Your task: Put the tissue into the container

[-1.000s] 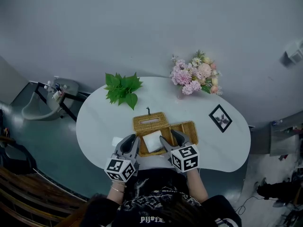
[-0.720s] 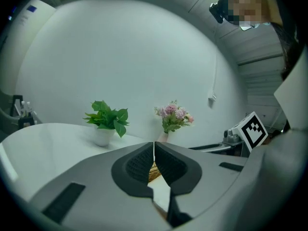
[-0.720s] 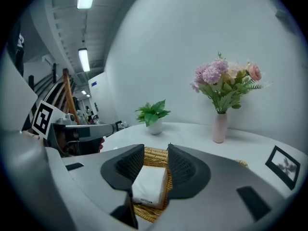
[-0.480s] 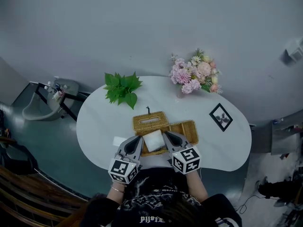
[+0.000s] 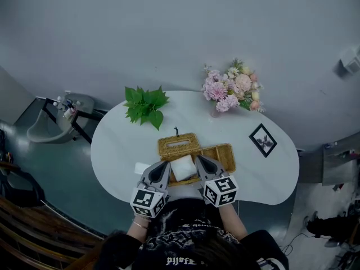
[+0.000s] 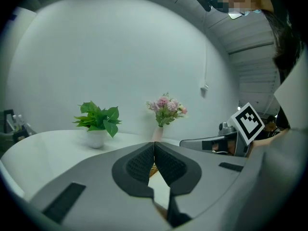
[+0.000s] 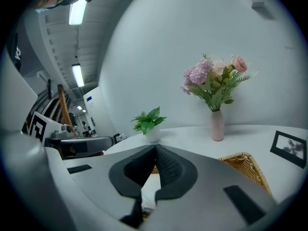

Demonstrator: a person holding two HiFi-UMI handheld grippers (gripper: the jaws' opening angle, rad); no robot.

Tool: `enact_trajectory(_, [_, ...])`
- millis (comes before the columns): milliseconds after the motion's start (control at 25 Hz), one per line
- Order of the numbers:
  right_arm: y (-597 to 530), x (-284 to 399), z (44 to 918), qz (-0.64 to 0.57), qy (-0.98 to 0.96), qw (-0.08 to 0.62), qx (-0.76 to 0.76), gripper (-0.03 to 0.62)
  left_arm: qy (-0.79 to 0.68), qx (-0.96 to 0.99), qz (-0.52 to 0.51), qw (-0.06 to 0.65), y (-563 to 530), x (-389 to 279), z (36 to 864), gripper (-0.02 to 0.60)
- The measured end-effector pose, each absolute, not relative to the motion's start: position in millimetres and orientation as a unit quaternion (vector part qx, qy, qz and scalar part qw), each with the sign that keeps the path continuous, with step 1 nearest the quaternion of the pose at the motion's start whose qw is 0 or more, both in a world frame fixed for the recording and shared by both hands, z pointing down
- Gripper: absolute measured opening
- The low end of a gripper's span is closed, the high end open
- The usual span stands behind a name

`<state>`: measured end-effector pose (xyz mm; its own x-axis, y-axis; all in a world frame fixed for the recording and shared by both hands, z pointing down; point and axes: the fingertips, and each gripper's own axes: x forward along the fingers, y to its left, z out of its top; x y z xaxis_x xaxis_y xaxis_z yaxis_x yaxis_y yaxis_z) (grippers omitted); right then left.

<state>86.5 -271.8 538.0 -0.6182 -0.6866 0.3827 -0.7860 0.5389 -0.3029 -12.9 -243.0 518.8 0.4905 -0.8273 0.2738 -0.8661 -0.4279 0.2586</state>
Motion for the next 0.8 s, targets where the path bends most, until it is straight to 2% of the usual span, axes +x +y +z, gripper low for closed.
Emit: enact_trajectory(800, [-275, 81, 548, 0.172, -0.877, 0.175, 0.413, 0.023, -0.517, 0.830, 0.074, 0.195, -247, -25, 532, 0.025])
